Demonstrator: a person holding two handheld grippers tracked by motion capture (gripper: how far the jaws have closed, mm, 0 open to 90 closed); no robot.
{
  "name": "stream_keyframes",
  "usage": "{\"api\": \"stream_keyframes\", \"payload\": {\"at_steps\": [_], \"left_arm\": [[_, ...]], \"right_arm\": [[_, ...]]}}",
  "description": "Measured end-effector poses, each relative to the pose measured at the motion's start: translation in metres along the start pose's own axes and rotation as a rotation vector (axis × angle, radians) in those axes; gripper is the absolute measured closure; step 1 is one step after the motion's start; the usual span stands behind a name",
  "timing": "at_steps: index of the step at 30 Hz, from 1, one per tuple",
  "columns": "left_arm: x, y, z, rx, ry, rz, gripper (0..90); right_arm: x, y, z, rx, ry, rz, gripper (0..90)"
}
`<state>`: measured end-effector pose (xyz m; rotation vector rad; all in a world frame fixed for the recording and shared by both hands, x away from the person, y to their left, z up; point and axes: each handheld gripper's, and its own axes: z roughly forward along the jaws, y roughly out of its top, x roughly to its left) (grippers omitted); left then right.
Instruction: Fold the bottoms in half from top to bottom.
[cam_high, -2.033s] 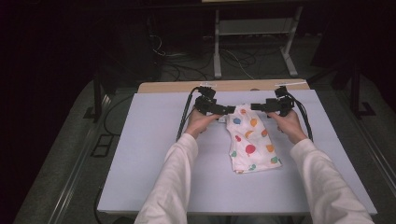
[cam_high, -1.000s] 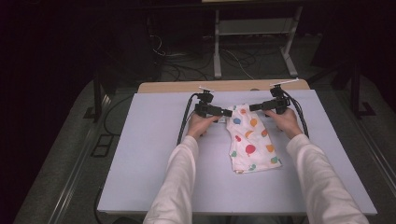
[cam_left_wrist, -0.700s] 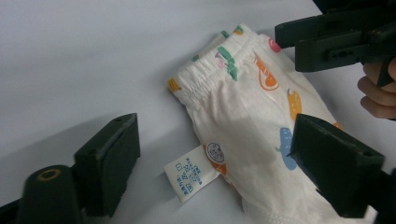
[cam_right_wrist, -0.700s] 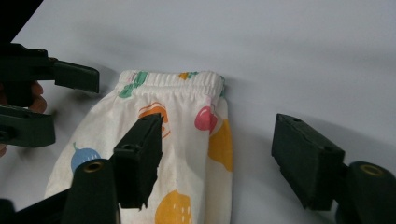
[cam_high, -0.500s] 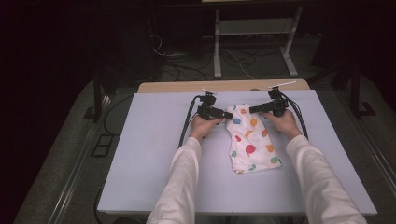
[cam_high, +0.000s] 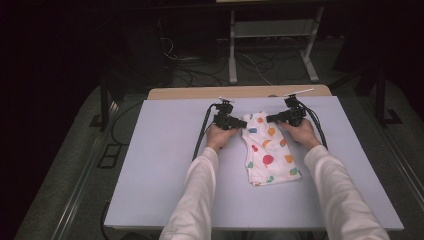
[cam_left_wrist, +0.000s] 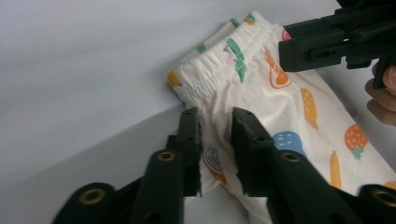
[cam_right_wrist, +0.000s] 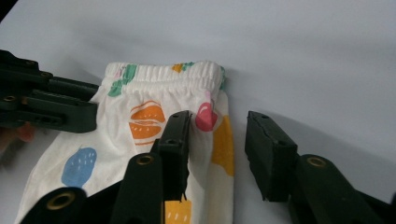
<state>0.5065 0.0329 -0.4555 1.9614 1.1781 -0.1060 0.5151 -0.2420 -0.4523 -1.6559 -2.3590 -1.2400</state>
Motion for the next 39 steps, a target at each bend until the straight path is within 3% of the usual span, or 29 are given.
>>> {"api": "stream_keyframes", "payload": {"at_steps": [4, 12, 17, 24, 29, 39], "left_arm": [[0.0, 0.0, 0.0, -0.005, 0.013, -0.012, 83.8], [-0.004, -0.001, 0.001, -0.02, 0.032, 0.015, 87.3], [-0.005, -0.002, 0.0, -0.029, 0.041, 0.027, 87.8], [-0.008, -0.003, -0.002, -0.048, 0.047, 0.043, 88.1], [-0.012, -0.008, -0.008, -0.089, 0.061, 0.073, 88.1], [-0.02, -0.016, -0.022, -0.179, 0.058, 0.096, 88.1]], "right_arm": [[0.0, -0.001, 0.003, -0.002, -0.001, 0.011, 68.7], [0.001, -0.003, 0.007, -0.002, 0.019, 0.048, 85.5], [-0.001, -0.004, 0.006, -0.018, 0.04, 0.084, 86.7], [-0.002, -0.009, 0.003, -0.048, 0.05, 0.095, 87.1], [-0.001, -0.012, -0.002, -0.069, 0.052, 0.086, 87.1], [0.015, -0.015, -0.021, -0.134, 0.05, 0.039, 87.1]]}}
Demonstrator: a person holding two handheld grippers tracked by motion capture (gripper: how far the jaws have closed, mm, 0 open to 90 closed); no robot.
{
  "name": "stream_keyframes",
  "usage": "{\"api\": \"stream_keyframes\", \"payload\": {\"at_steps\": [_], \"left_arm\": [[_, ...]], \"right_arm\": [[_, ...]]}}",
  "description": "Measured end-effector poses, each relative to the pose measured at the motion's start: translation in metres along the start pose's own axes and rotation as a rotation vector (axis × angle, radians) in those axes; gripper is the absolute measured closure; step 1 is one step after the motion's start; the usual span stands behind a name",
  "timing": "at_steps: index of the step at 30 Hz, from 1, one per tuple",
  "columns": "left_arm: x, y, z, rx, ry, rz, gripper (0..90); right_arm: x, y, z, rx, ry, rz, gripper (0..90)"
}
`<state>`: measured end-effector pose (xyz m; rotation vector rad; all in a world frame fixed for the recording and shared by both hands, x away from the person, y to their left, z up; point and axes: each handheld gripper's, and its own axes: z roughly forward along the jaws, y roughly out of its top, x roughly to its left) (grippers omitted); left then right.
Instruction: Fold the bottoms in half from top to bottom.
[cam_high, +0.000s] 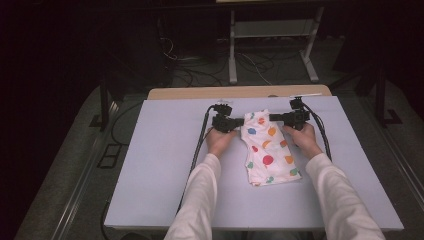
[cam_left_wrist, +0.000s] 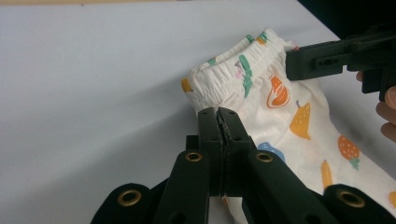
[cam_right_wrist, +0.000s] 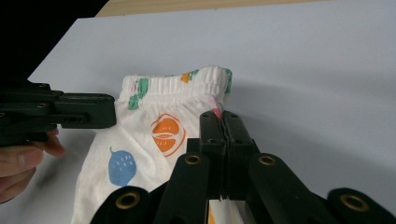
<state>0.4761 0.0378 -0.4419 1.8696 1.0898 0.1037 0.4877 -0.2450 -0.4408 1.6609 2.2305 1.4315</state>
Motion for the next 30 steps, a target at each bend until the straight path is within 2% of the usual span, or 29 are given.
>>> {"api": "stream_keyframes", "payload": {"at_steps": [4, 8, 16, 30], "left_arm": [[-0.001, -0.004, -0.004, -0.034, -0.016, -0.01, 88.1], [-0.003, -0.005, -0.006, -0.043, -0.022, -0.002, 88.2], [-0.012, -0.007, -0.011, -0.076, -0.043, -0.017, 88.2], [-0.034, -0.01, -0.023, -0.091, -0.058, 0.008, 88.4]], "right_arm": [[0.004, -0.001, -0.005, -0.014, 0.004, -0.013, 87.1], [0.005, -0.003, -0.007, -0.025, 0.009, -0.025, 87.1], [0.005, -0.009, -0.013, -0.048, 0.009, -0.035, 87.1], [0.011, -0.026, -0.032, -0.095, 0.021, -0.035, 87.1]]}}
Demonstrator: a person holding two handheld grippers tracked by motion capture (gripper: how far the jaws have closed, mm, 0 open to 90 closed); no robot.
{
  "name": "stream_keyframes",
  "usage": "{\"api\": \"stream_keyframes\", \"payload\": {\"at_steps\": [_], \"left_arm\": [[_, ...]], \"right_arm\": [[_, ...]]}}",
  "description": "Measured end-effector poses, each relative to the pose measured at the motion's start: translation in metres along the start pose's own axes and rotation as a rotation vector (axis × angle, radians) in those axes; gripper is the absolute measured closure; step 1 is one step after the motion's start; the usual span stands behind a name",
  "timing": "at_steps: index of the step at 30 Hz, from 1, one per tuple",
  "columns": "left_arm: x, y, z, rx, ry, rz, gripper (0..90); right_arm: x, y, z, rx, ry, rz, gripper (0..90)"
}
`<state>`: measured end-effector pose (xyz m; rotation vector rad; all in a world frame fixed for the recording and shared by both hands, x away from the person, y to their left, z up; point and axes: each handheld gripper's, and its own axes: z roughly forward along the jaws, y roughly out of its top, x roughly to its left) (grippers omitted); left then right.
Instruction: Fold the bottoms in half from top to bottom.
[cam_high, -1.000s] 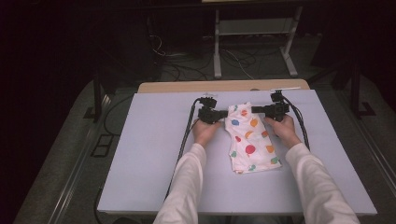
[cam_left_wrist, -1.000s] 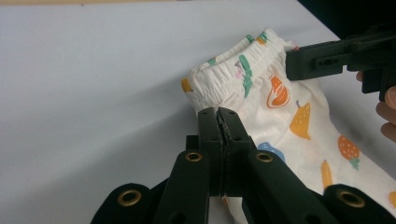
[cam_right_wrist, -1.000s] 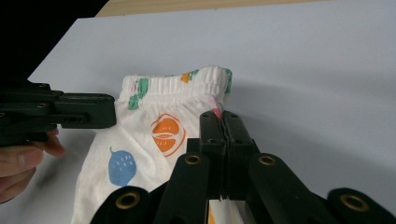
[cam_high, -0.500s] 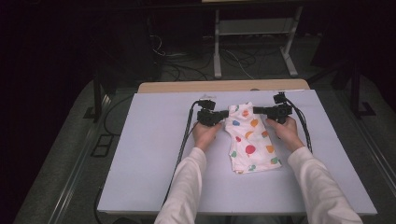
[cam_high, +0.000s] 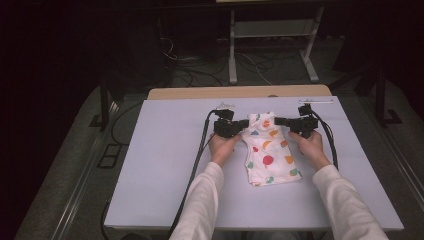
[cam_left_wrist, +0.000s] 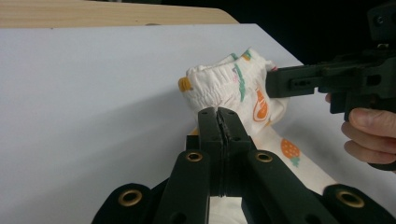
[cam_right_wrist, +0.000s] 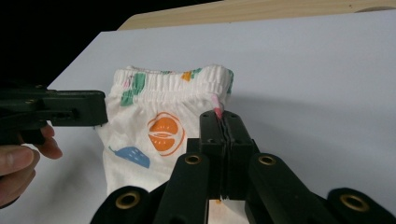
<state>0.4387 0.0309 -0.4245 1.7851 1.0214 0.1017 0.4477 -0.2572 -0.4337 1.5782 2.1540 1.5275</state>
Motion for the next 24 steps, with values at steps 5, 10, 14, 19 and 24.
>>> {"api": "stream_keyframes", "payload": {"at_steps": [5, 10, 14, 19, 24], "left_arm": [[-0.005, -0.004, -0.002, -0.005, -0.004, 0.002, 88.4], [-0.01, -0.006, -0.003, 0.003, -0.008, 0.007, 88.6], [-0.014, -0.006, -0.004, 0.005, -0.015, 0.019, 88.6], [-0.018, -0.007, -0.005, 0.005, -0.025, 0.028, 88.6], [-0.022, -0.01, -0.007, 0.003, -0.033, 0.034, 88.7]], "right_arm": [[0.003, -0.002, -0.008, -0.016, 0.0, -0.007, 87.1], [0.007, -0.004, -0.014, -0.029, 0.003, -0.018, 87.1], [0.009, -0.007, -0.018, -0.034, 0.001, -0.027, 87.1], [0.009, -0.011, -0.022, -0.04, 0.003, -0.027, 87.0], [0.009, -0.015, -0.025, -0.045, 0.007, -0.029, 87.0]]}}
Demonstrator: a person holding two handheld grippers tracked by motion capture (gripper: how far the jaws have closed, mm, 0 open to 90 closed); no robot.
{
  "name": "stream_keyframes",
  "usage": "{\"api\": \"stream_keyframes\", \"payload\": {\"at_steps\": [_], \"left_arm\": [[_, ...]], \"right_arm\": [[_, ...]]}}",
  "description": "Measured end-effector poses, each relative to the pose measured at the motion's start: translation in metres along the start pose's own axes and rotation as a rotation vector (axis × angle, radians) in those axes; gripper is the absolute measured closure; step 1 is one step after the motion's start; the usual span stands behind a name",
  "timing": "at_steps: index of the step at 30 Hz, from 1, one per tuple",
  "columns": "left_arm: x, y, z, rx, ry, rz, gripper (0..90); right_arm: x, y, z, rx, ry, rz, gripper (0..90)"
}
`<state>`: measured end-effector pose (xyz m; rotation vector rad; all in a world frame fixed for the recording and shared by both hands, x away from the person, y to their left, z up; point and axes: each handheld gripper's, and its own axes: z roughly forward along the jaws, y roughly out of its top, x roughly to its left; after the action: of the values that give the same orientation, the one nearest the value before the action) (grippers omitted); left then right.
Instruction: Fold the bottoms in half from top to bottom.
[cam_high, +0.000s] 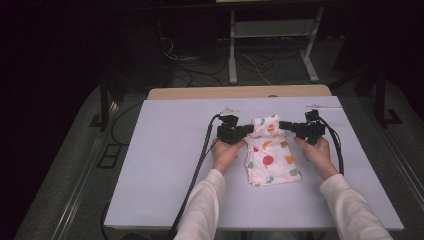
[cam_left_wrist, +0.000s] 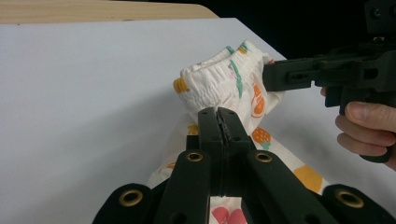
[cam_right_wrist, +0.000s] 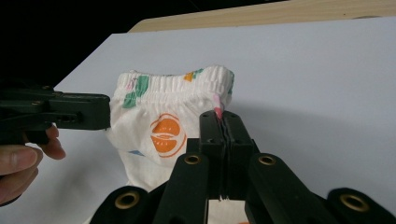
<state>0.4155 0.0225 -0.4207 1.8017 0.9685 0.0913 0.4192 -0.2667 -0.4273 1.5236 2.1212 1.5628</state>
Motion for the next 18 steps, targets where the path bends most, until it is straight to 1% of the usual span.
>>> {"api": "stream_keyframes", "payload": {"at_steps": [7, 10, 13, 15, 18], "left_arm": [[-0.004, 0.0, -0.003, 0.001, -0.015, 0.012, 88.7], [-0.007, 0.0, -0.004, 0.001, -0.021, 0.015, 88.7], [-0.009, 0.0, -0.006, 0.007, -0.026, 0.026, 88.7], [-0.011, -0.002, -0.006, 0.013, -0.028, 0.033, 88.7], [-0.012, -0.005, -0.006, 0.024, -0.033, 0.035, 88.7]], "right_arm": [[0.004, 0.0, -0.004, 0.003, -0.003, -0.021, 87.0], [0.004, -0.001, -0.005, 0.002, -0.002, -0.021, 87.0], [0.004, -0.003, -0.007, 0.003, -0.001, -0.015, 87.0], [0.004, -0.006, -0.008, 0.005, -0.005, -0.02, 87.0], [0.004, -0.011, -0.009, 0.01, -0.004, -0.013, 87.0]]}}
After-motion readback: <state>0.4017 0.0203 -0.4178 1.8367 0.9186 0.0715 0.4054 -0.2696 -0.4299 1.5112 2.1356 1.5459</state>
